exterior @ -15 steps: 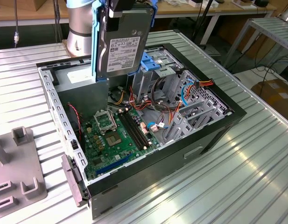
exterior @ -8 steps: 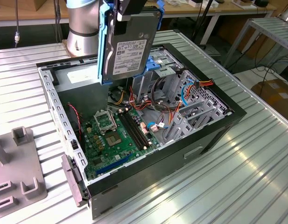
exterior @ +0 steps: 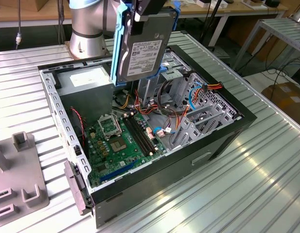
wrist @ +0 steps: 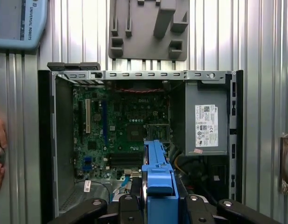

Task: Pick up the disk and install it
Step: 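Insert the disk into the insertion slot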

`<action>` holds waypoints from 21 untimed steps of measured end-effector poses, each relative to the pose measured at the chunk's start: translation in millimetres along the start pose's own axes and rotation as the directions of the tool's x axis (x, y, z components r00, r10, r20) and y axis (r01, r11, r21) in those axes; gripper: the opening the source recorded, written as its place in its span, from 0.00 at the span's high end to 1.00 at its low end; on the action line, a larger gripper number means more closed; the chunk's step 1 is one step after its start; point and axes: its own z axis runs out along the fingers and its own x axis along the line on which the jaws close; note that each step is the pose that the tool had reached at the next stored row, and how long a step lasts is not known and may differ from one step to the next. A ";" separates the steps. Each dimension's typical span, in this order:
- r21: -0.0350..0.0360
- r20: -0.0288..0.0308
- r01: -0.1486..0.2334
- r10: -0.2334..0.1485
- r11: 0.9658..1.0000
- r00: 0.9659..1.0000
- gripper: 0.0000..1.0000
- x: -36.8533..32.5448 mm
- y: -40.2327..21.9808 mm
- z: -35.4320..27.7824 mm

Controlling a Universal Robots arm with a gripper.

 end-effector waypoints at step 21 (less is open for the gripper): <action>0.000 0.000 0.000 0.000 1.000 1.000 0.63 -0.2 -25.6 0.8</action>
